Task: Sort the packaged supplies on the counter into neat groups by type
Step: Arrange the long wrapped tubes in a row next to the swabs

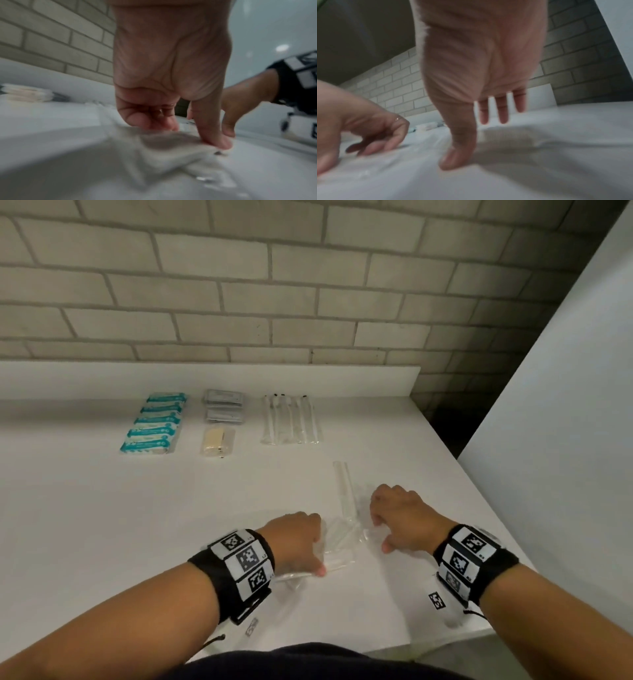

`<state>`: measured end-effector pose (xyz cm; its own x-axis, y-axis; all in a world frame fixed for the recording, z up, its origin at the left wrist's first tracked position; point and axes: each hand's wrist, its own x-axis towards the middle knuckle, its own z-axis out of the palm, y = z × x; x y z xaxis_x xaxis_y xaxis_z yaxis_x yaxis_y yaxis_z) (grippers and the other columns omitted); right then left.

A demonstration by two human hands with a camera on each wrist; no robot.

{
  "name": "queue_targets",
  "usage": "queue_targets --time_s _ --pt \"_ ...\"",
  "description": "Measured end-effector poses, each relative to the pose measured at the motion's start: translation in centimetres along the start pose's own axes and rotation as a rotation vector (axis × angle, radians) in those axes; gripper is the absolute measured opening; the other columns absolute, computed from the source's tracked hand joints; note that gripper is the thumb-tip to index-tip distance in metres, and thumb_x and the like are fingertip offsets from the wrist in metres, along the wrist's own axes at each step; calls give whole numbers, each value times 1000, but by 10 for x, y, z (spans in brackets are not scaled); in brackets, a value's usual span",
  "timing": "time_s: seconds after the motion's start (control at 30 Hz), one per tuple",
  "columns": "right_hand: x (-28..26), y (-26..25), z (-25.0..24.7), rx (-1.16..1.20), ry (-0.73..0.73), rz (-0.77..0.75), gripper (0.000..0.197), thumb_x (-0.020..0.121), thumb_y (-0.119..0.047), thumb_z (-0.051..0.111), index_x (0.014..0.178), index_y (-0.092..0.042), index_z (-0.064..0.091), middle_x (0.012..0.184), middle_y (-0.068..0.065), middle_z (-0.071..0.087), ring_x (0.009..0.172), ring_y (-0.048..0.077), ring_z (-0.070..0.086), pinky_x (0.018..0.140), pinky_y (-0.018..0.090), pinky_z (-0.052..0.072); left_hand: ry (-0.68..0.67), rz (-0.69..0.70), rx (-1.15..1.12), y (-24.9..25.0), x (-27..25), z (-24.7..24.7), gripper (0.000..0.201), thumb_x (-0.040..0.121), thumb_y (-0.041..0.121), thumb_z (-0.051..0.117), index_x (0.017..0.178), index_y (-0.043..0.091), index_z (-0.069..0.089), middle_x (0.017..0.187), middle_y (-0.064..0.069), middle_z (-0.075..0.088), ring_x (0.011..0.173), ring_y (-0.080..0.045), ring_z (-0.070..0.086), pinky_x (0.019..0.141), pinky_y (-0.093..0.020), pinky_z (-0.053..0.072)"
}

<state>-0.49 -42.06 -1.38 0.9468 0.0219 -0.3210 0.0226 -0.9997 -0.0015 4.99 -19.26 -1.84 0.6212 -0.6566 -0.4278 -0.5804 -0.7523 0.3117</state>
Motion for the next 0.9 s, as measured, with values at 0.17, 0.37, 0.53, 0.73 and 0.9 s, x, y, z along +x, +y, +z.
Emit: queue_targets --time_s 0.17,0.37,0.53,0.73,0.9 --pt "4 -5 -3 50 -49 11 63 68 -28 82 121 -29 48 111 -13 48 109 15 43 92 29 32 39 -166 51 -34 -3 -23 58 76 36 70 124 17 44 116 -1 53 101 -20 56 81 -30 49" --pt "8 -6 -4 106 -204 173 36 66 -35 78 81 -33 45 97 -11 43 95 16 46 76 27 39 -2 -224 -20 -74 -10 -39 34 78 24 64 109 13 58 100 -2 64 85 -19 61 65 -23 43" --pt "10 -19 -2 302 -199 236 31 79 -14 67 85 -32 42 83 -9 48 72 10 46 60 23 37 -2 -226 -57 -93 -15 -39 45 81 27 64 124 18 52 102 5 54 89 -15 54 70 -21 39" --pt "52 -52 -41 400 -103 516 59 88 -25 65 137 -3 41 131 12 56 114 26 58 84 29 49 27 -217 -53 -100 -12 -36 53 77 31 70 123 20 46 119 -2 50 96 -18 55 80 -24 45" --pt "89 -77 -41 360 -77 581 61 91 -44 57 135 -3 44 132 9 52 123 25 52 102 32 42 39 -220 -17 -100 -7 -35 52 77 29 72 120 15 46 111 -1 57 95 -19 57 78 -27 46"
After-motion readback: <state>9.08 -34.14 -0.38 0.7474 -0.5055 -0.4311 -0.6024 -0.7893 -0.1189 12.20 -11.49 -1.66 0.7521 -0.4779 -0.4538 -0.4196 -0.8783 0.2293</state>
